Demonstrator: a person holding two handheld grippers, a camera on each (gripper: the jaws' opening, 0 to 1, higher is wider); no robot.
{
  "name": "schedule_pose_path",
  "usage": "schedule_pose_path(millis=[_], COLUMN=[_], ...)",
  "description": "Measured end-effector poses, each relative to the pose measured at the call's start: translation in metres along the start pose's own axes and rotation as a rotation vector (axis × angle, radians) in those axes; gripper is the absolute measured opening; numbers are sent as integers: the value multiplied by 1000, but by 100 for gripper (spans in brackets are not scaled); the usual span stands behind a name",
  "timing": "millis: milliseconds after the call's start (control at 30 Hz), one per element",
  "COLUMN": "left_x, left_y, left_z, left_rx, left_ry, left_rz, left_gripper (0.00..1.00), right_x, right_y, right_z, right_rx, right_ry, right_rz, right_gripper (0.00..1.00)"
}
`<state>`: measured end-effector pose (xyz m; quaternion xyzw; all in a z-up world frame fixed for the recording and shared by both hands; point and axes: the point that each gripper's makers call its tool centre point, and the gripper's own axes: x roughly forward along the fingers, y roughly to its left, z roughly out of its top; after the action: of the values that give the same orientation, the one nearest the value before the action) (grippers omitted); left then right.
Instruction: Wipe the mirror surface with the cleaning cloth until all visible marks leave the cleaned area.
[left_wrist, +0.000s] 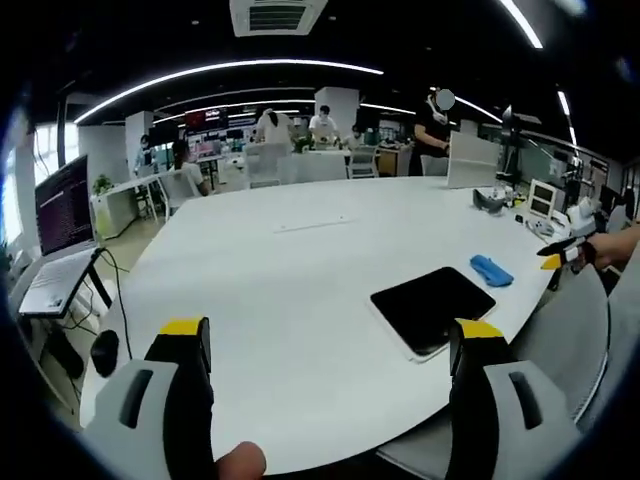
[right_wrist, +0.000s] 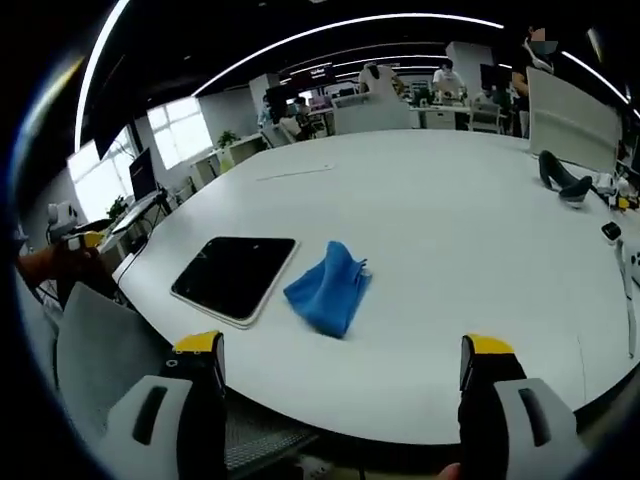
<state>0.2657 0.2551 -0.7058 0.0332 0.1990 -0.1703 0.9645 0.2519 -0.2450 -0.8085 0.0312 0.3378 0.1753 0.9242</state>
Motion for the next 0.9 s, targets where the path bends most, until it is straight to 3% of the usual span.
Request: schedule_pose_path(millis=[133, 900], left_x=[-1, 12], left_y=[-1, -7], left_z=[7, 5], left_rx=[-45, -20], left_ry=[-31, -4], left_rz=[-12, -25], left_gripper=[99, 99], right_x=[0, 0], right_y=[-2, -10], right_z=[-2, -1], right_rx=[2, 11], right_ry=[6, 15], right_rz=[-1, -33], right_gripper=[97, 98])
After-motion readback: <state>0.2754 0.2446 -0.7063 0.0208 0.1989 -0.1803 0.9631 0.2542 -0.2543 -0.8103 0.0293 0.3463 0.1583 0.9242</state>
